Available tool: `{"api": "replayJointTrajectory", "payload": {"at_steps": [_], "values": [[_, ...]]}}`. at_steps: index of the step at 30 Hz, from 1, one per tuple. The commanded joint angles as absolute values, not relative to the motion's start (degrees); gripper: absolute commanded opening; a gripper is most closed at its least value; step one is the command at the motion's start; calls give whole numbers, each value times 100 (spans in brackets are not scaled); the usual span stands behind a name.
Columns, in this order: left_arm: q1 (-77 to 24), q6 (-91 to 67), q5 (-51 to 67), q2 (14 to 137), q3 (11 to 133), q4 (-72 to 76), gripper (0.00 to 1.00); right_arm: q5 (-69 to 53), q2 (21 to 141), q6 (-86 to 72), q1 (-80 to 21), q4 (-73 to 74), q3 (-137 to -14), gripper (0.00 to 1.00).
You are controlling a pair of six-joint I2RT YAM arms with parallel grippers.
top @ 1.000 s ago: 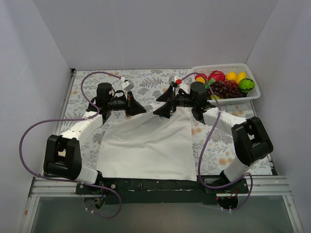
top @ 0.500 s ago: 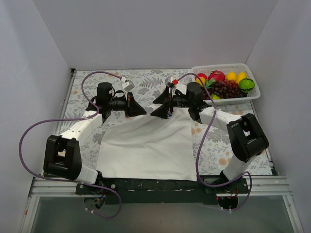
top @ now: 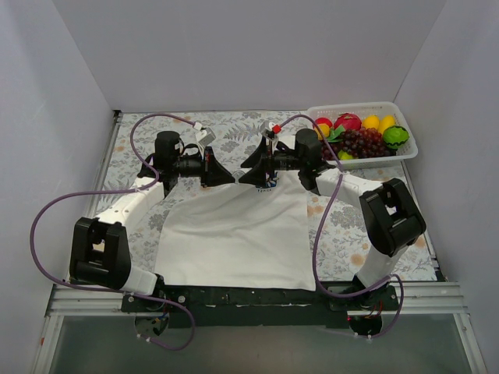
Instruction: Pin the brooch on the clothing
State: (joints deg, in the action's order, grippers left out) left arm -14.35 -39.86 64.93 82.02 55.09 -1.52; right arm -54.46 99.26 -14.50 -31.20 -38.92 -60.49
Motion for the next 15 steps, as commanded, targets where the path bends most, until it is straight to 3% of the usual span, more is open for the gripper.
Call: {"api": "replayJointTrajectory", "payload": {"at_steps": [1, 6, 15], "values": [[-1433, -3990, 6601, 7840, 5722, -176, 0, -5686, 9932, -1441, -3138, -4017, -6223, 75], [-1433, -3981, 6627, 7849, 5739, -211, 0, -5792, 9817, -1135, -3138, -3867, -6144, 79], [-1433, -4008, 6750, 7884, 5783, -264, 0, -6003, 9896, -1265, -3085, -3972, -6267, 75]]}}
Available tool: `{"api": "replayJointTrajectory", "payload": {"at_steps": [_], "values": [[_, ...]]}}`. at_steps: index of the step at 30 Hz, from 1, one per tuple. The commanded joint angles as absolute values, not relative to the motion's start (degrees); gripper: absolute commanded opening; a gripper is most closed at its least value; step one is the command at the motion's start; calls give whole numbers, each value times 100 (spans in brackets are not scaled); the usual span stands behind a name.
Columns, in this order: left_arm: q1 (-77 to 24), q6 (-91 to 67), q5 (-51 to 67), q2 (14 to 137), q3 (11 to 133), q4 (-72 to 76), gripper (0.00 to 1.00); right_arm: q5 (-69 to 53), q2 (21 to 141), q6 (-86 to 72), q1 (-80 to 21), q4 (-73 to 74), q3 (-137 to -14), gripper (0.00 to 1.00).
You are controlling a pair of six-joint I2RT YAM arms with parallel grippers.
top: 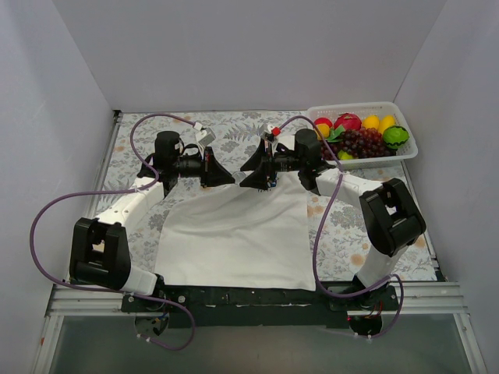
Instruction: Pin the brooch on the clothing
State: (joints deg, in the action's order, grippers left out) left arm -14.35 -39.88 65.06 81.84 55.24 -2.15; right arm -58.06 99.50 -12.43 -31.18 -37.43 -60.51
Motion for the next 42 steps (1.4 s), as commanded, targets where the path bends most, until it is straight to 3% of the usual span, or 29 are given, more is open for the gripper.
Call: {"api": "replayJointTrajectory", "payload": {"at_steps": [1, 42], "values": [[-1433, -3999, 6733, 7866, 5792, -272, 0, -6012, 9905, -1318, -3059, -3999, -6267, 75], [-1494, -4061, 6680, 7901, 5836, -404, 0, -5854, 10283, -1529, -3120, -3753, -6697, 53]]}}
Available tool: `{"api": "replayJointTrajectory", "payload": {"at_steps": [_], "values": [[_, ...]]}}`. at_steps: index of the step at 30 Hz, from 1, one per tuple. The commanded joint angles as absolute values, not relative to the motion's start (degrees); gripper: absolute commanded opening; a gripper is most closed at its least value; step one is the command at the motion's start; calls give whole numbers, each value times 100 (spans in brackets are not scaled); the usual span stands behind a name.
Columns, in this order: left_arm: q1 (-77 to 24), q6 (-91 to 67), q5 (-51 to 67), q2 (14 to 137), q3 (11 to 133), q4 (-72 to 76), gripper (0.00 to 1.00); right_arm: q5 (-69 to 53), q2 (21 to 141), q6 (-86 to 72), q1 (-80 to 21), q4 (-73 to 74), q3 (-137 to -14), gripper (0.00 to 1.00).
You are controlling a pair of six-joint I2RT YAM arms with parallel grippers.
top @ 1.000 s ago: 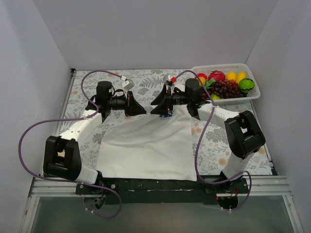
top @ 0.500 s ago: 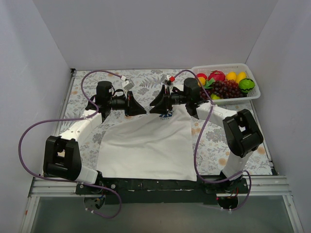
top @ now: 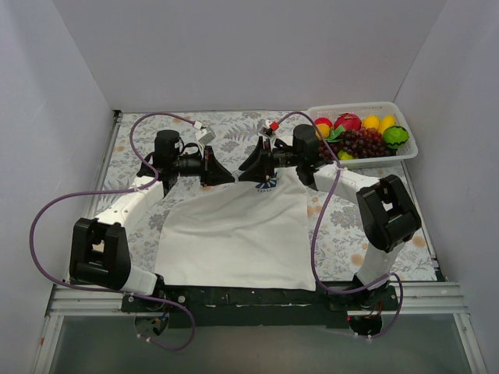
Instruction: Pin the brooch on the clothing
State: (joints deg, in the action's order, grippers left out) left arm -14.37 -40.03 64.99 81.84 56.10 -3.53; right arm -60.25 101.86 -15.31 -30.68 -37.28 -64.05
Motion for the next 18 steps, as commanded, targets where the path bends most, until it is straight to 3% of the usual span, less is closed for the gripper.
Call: {"api": "replayJointTrajectory", "payload": {"at_steps": [1, 18], "values": [[-1503, -4069, 6680, 7910, 5836, -404, 0, -5836, 10275, -1503, -3129, -3666, -6715, 53], [-1565, -4078, 6636, 7866, 5862, -413, 0, -5713, 10318, -1292, -3190, -3349, -6776, 43]]}}
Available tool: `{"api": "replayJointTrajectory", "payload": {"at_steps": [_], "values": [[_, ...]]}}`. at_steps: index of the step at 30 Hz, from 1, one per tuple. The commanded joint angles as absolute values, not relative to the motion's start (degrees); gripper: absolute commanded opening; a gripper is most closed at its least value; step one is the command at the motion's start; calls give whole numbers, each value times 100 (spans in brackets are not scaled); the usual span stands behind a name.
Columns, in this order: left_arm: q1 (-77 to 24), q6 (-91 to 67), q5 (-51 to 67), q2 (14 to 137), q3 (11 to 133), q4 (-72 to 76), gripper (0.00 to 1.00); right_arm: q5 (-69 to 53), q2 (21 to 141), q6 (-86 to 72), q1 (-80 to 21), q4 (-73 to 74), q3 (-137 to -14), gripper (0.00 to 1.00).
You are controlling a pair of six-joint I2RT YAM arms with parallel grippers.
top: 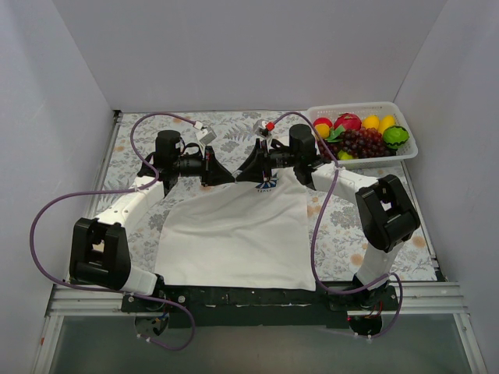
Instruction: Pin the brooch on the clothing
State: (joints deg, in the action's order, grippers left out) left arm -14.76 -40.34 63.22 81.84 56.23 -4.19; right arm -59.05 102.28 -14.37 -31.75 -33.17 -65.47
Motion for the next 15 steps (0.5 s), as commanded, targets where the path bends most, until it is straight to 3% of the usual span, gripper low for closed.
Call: {"api": "replayJointTrajectory", "payload": {"at_steps": [1, 15], "values": [[-1564, -4087, 6636, 7866, 5862, -422, 0, -5730, 10327, -1292, -3190, -3349, -6776, 42], [-1573, -4096, 6610, 7752, 5889, -431, 0, -5739, 10318, -1248, -3190, -3243, -6794, 14]]}}
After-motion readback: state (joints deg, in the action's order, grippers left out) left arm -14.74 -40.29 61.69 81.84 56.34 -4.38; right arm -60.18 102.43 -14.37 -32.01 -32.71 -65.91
